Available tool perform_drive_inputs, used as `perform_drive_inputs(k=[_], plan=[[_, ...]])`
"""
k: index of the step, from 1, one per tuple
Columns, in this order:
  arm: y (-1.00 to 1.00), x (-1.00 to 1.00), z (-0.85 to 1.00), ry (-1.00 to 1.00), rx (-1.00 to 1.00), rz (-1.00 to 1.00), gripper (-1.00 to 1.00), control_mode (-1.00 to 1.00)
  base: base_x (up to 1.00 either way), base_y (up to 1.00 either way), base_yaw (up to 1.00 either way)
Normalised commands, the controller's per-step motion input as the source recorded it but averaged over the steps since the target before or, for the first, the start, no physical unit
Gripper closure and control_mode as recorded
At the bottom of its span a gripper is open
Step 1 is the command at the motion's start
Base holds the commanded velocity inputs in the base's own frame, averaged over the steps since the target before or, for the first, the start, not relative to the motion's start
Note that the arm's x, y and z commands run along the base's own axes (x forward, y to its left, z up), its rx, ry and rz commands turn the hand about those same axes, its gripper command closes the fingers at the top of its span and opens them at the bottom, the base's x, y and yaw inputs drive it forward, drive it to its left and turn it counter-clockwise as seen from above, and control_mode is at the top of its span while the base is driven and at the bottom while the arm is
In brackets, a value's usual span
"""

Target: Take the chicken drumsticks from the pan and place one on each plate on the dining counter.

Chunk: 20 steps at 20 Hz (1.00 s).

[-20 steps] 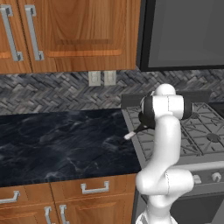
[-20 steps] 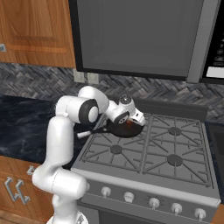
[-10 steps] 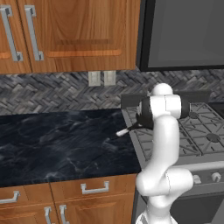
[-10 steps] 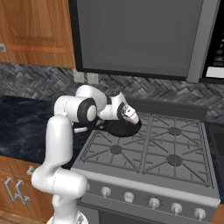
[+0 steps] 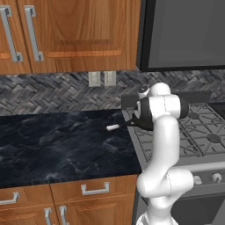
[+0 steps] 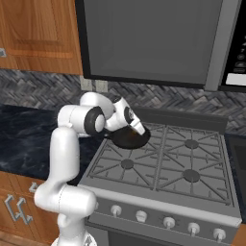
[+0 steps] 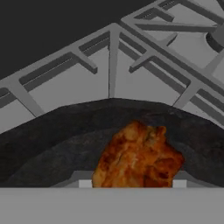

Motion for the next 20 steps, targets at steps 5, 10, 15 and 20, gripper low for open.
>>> perform_drive_inputs(k=[5, 10, 15, 20], plan=[[0.00, -0.13, 0.16, -0.11, 0.05, -0.11, 1.00, -1.00, 0.00, 0.00, 0.00], [0.00, -0.17, 0.60, -0.04, 0.10, -0.01, 1.00, -1.00, 0.00, 0.00, 0.00], [0.00, -0.63, 0.84, -0.04, 0.09, 0.00, 1.00, -1.00, 0.00, 0.00, 0.00], [0.00, -1.00, 0.17, -0.53, 0.00, 0.00, 1.00, -1.00, 0.00, 0.00, 0.00]])
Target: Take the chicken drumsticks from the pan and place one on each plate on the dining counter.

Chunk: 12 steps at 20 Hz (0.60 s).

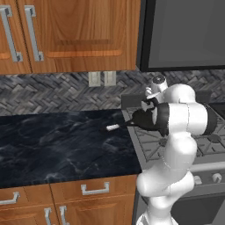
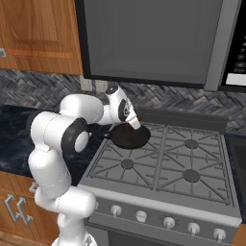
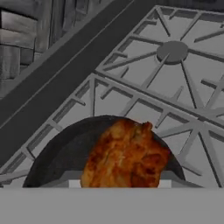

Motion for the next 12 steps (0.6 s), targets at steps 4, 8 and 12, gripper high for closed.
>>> perform_drive_inputs(k=[4, 8, 12], plan=[[0.00, -0.84, -0.21, -0.96, 0.00, 0.00, 1.00, -1.00, 0.00, 0.00, 0.00], [0.00, -0.80, -0.12, -0.83, 0.02, 0.00, 1.00, -1.00, 0.00, 0.00, 0.00], [0.00, -1.00, 0.58, -0.37, 0.18, 0.00, 1.00, -1.00, 0.00, 0.00, 0.00]])
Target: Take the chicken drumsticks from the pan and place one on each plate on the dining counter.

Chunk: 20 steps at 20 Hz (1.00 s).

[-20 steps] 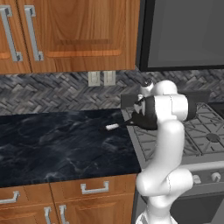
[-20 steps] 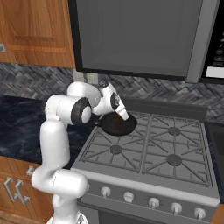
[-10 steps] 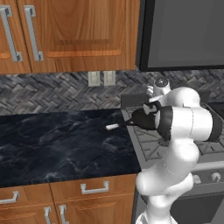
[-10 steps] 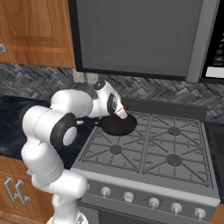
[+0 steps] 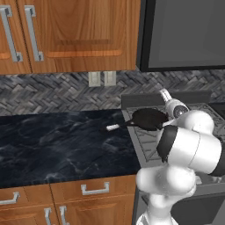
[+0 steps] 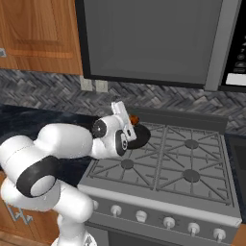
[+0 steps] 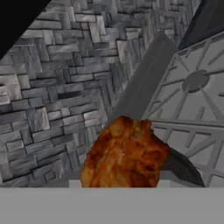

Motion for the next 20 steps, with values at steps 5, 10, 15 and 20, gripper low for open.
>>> perform_drive_inputs(k=[5, 10, 15, 20], plan=[[0.00, -1.00, 0.98, -0.01, 0.23, 0.01, 1.00, -1.00, 0.00, 0.00, 0.00], [0.15, -1.00, 0.73, 0.20, 0.11, 0.02, 1.00, -1.00, 0.00, 0.00, 0.00], [0.11, -1.00, 0.81, 0.31, 0.15, 0.00, 1.00, -1.00, 0.00, 0.00, 0.00], [0.03, -0.99, 0.50, 0.39, 0.17, 0.01, 1.00, -1.00, 0.00, 0.00, 0.00]])
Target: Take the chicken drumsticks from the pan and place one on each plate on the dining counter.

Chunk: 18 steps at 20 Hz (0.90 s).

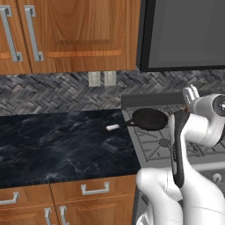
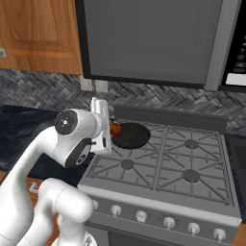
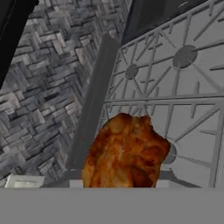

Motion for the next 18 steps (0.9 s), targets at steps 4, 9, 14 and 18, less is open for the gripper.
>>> perform_drive_inputs(k=[4, 9, 14, 18], plan=[[0.16, -0.90, 0.02, 0.37, 0.11, 0.00, 1.00, -1.00, 0.00, 0.00, 0.00], [0.35, -0.48, -0.62, 0.21, 0.02, 0.00, 1.00, -1.00, 0.00, 0.00, 0.00], [0.39, -0.08, -0.75, 0.00, 0.00, 0.00, 1.00, -1.00, 0.00, 0.00, 0.00], [0.31, 0.00, -0.61, 0.00, 0.00, 0.00, 1.00, -1.00, 0.00, 0.00, 0.00]])
